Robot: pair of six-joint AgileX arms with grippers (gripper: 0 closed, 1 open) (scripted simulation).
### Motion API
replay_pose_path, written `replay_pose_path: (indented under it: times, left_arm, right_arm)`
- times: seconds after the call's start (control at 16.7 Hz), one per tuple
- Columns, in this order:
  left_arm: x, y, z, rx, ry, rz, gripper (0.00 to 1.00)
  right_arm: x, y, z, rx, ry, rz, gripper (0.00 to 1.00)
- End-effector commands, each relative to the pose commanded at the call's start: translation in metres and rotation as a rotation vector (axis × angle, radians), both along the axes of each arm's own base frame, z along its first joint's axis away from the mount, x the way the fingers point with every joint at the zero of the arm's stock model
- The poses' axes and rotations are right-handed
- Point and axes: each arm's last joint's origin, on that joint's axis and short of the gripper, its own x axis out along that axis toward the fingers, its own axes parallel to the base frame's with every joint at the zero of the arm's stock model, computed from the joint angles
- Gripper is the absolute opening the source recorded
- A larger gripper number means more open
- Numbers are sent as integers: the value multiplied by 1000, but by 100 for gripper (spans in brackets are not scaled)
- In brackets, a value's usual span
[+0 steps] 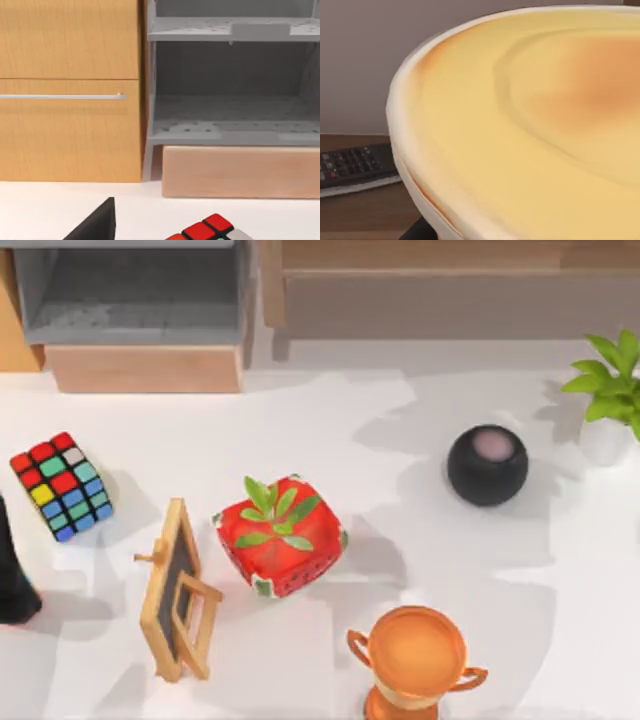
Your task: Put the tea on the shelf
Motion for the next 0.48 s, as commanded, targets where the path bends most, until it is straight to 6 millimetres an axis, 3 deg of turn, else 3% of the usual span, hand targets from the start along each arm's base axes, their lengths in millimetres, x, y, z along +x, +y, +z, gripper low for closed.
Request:
replay_pose_path:
  times: [0.3,0.48]
  left_arm:
    - [0,0,0,0,0,0,100]
    - [0,0,0,0,0,0,100]
  right_arm:
    - [28,116,24,70,126,96,0]
    - [27,156,41,94,140,106,0]
